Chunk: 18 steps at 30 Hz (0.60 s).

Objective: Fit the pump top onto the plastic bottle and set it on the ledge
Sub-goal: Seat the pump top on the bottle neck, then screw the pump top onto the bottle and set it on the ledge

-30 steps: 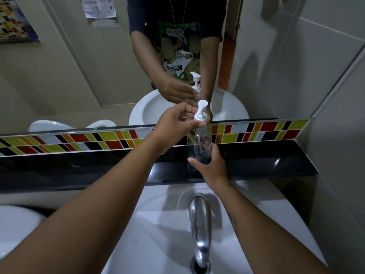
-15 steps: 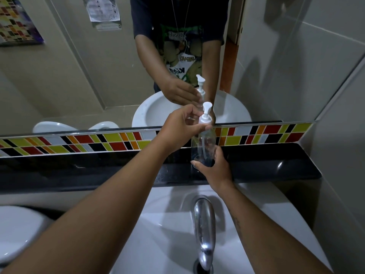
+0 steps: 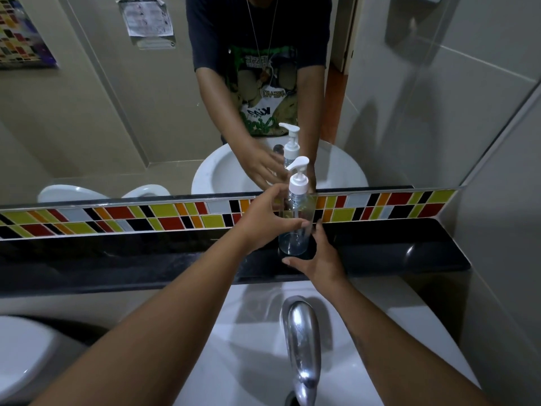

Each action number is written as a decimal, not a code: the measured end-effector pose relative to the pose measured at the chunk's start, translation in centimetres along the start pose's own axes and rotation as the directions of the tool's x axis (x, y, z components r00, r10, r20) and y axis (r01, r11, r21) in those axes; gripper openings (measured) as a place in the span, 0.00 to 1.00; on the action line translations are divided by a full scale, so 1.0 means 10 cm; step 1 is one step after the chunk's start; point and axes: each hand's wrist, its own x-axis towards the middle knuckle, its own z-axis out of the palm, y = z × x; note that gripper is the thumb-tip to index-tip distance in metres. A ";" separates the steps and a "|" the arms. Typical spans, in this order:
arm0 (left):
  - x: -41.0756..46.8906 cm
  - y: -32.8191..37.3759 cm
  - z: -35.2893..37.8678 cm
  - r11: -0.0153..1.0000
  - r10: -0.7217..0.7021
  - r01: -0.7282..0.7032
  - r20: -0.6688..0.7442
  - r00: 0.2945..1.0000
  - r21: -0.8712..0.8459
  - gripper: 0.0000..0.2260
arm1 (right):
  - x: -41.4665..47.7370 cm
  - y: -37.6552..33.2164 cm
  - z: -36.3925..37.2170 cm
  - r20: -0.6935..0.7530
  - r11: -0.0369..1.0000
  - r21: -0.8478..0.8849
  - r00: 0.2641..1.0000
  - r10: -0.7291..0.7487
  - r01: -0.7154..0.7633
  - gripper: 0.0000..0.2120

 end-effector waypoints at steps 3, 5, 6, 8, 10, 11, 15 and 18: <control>-0.01 -0.11 0.02 0.998 -0.028 0.029 0.009 1.000 -0.053 0.35 | -0.08 0.01 -0.20 -0.007 0.999 -0.044 1.000 0.025 -0.025 0.56; -0.01 -0.17 0.04 0.994 -0.055 0.056 0.019 0.998 -0.093 0.36 | -0.11 0.00 -0.44 -0.019 0.995 -0.096 0.999 0.028 -0.030 0.54; 0.00 -0.20 0.05 0.992 -0.065 0.067 0.025 0.998 -0.105 0.36 | -0.12 -0.03 -0.57 -0.032 0.992 -0.120 0.999 0.030 -0.034 0.52; -0.01 -0.24 0.07 0.989 -0.074 0.078 0.039 0.997 -0.129 0.34 | -0.15 -0.17 -0.84 -0.062 0.990 -0.136 0.998 0.029 -0.037 0.48; -0.02 -0.30 0.09 0.985 -0.072 0.079 0.049 0.996 -0.153 0.34 | -0.14 -0.39 -1.05 -0.070 0.989 -0.149 0.997 -0.010 -0.001 0.43; -0.02 -0.33 0.10 0.984 -0.069 0.077 0.054 0.996 -0.159 0.34 | -0.14 -0.52 -1.13 -0.065 0.989 -0.146 0.997 -0.038 0.028 0.41; -0.02 -0.48 0.16 0.983 -0.088 0.096 0.059 0.994 -0.154 0.34 | -0.07 -1.04 -1.22 -0.043 0.985 -0.090 0.987 -0.152 0.148 0.39; -0.03 -0.61 0.22 0.987 -0.092 0.097 0.046 0.995 -0.127 0.32 | -0.03 -1.27 -1.10 0.024 0.971 -0.096 0.976 -0.218 0.219 0.39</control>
